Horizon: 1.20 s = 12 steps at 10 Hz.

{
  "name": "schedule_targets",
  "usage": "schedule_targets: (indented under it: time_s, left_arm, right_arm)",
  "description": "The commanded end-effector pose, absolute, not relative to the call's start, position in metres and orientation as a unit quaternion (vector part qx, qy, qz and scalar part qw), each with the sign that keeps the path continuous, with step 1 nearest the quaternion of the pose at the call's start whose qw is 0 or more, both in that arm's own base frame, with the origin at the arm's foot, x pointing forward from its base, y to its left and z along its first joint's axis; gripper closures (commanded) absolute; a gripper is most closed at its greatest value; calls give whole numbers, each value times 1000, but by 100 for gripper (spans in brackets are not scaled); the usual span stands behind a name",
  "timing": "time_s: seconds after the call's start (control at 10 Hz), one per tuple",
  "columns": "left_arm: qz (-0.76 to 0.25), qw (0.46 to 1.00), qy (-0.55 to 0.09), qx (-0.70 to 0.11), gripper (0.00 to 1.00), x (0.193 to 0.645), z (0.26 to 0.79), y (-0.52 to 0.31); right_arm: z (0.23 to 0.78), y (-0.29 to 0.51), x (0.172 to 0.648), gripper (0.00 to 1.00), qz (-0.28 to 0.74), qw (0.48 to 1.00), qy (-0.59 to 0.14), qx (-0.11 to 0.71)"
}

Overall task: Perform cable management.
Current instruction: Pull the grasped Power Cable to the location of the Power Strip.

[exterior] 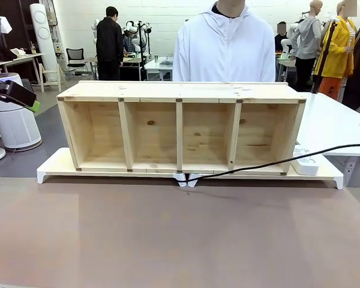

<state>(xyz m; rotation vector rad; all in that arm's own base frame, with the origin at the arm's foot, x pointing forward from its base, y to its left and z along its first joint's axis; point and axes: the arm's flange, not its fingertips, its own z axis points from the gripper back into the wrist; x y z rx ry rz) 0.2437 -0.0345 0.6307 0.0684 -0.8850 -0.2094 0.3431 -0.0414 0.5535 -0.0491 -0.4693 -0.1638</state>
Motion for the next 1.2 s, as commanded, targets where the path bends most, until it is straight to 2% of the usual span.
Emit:
schedule_targets:
  time_s: [0.0,0.3,0.7,1.1]
  left_arm:
    - [-100,896,-431,32,0,245,631,-35]
    - [-100,896,-431,32,0,245,631,-35]
    - [-100,896,-431,32,0,245,631,-35]
    - [-100,896,-431,32,0,245,631,-35]
  right_arm:
    - [574,-58,370,84,-7,972,-225,-65]
    - [584,-43,400,84,106,961,-241,-83]
    - [584,-25,446,84,29,951,-304,-39]
    - [583,-14,485,84,-14,956,-293,-24]
